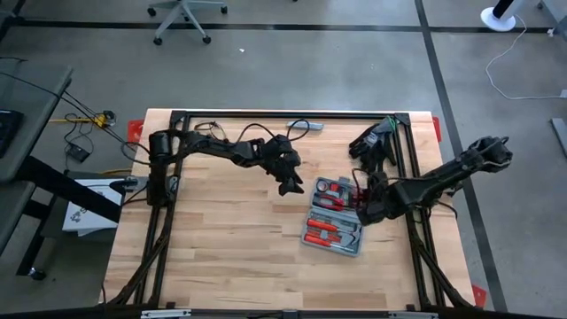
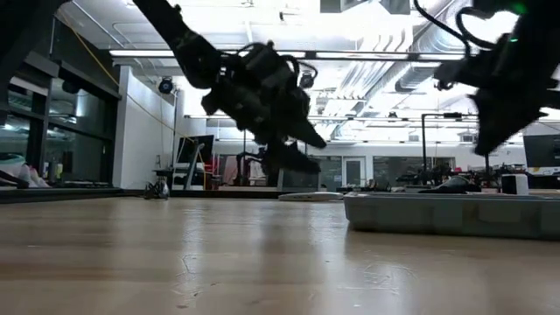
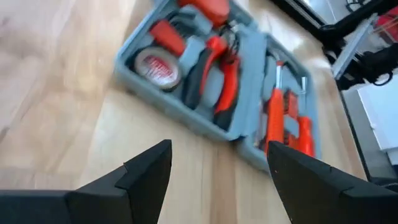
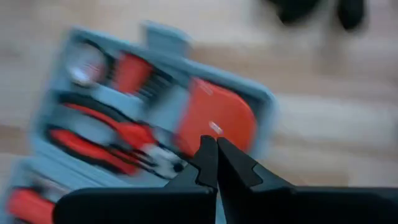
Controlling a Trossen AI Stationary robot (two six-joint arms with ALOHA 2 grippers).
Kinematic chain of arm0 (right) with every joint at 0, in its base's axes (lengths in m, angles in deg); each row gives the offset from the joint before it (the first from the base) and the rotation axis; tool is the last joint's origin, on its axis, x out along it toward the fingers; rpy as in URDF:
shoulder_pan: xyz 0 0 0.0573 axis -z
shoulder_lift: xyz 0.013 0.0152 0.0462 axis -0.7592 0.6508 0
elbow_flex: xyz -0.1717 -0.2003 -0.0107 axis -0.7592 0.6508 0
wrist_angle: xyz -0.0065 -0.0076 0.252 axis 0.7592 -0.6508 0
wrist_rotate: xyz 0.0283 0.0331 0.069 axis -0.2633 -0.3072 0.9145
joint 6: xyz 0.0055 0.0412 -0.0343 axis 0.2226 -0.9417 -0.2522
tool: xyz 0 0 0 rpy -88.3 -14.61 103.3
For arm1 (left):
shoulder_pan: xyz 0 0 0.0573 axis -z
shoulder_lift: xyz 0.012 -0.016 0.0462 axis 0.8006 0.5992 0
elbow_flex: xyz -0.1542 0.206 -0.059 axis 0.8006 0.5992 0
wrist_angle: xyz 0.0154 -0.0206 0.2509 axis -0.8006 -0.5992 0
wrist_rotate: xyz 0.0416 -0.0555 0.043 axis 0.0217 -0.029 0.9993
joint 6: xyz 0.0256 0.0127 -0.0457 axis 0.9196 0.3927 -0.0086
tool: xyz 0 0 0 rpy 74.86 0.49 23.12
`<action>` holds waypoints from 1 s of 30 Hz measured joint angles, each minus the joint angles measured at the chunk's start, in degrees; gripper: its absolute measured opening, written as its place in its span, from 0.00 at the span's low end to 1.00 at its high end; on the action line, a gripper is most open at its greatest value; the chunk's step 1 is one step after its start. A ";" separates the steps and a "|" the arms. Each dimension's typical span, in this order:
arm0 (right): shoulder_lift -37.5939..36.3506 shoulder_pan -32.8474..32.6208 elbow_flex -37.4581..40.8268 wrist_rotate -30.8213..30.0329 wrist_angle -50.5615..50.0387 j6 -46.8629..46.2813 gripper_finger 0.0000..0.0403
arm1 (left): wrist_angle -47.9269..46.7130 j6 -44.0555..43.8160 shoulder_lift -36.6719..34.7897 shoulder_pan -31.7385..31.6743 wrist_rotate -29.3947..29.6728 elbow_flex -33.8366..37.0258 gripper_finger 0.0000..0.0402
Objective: Prefit tool cases
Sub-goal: Adjust the orange hex key set in the gray prefit tool case
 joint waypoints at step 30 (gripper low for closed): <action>4.30 7.53 13.54 7.42 34.82 7.48 0.00 | -16.92 7.24 2.47 10.66 -2.97 -0.11 0.63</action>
